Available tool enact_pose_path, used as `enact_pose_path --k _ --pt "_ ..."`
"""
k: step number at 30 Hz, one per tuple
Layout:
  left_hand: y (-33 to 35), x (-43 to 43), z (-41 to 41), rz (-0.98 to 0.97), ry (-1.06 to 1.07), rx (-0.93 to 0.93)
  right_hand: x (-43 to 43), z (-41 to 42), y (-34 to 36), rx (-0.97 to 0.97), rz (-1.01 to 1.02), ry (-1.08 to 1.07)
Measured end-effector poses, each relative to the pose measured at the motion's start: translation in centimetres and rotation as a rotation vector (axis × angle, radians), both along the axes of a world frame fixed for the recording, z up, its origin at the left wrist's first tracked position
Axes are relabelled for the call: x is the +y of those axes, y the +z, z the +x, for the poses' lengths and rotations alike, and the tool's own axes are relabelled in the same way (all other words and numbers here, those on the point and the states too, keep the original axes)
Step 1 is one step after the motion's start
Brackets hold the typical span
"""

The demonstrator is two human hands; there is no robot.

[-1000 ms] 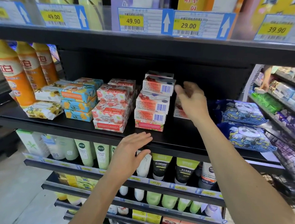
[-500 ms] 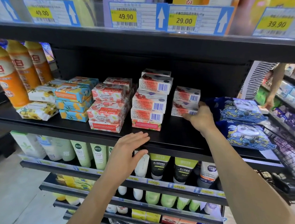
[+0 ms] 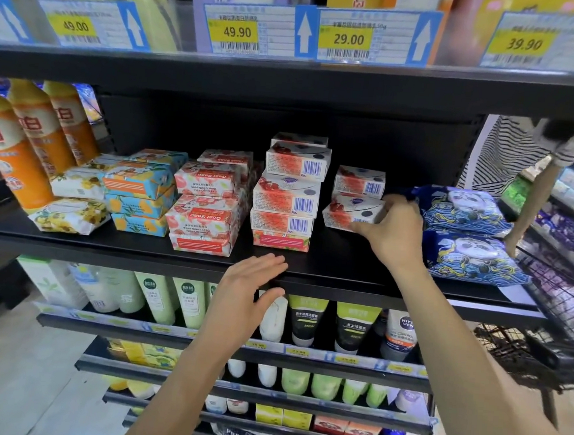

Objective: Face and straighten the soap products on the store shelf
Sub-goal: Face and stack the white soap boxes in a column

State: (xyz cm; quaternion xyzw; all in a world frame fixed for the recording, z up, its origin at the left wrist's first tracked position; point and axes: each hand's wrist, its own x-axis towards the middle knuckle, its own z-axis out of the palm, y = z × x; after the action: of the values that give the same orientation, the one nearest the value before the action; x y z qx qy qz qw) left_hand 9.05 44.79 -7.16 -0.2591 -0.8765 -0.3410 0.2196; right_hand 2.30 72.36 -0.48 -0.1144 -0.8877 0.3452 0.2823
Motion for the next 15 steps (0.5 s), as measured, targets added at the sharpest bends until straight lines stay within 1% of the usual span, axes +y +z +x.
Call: enact_pose_path --k 3,6,11,15 --pt "0.2 0.1 0.1 0.002 -0.01 0.014 -0.8 2.7 0.7 0.035 0.076 -0.026" --pt "0.4 0.2 0.3 0.011 -0.003 0.018 -1.4 6.0 1.1 0.051 0.069 -0.029" --pt "0.8 0.4 0.5 0.001 0.032 -0.015 -2.0 11.1 0.2 0.093 -0.158 0.036" --pt "1.7 0.5 1.1 0.037 0.049 -0.117 -2.9 13.2 -1.1 0.11 -0.34 0.141"
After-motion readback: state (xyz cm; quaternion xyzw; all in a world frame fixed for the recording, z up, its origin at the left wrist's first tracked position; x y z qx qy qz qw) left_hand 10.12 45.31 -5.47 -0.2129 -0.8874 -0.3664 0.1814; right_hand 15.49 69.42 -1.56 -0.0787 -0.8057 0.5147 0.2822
